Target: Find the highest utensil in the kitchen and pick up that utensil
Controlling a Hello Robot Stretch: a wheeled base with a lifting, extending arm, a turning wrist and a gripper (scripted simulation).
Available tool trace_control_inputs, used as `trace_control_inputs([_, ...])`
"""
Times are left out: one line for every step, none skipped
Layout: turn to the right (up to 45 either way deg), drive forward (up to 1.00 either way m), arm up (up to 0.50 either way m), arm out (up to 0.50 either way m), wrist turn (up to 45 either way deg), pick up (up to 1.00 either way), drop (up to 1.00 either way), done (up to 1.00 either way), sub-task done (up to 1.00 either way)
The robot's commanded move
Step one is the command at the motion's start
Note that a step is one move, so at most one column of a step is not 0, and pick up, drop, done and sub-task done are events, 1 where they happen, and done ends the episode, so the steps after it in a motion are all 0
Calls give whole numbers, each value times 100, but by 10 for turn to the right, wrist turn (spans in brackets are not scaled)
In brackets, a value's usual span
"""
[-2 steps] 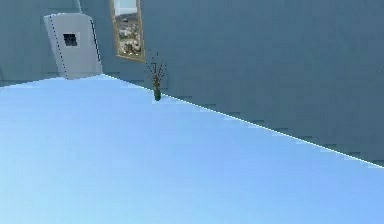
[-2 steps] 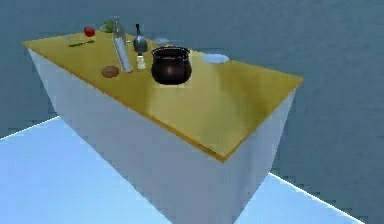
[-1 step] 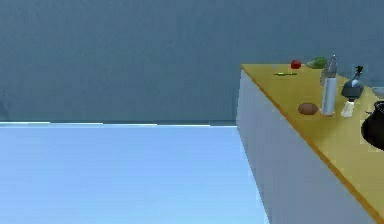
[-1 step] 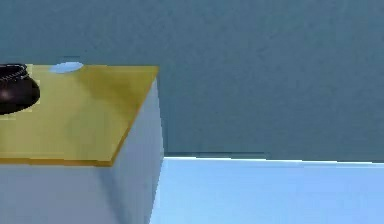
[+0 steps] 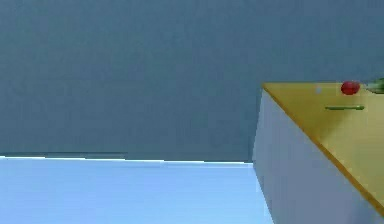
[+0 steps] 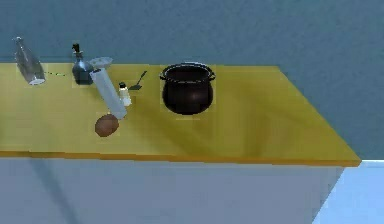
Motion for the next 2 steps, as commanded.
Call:
trace_control_inputs([450, 0, 0, 0, 0, 0, 0, 0, 0])
trace_control_inputs([-360, 0, 0, 0, 0, 0, 0, 0, 0])
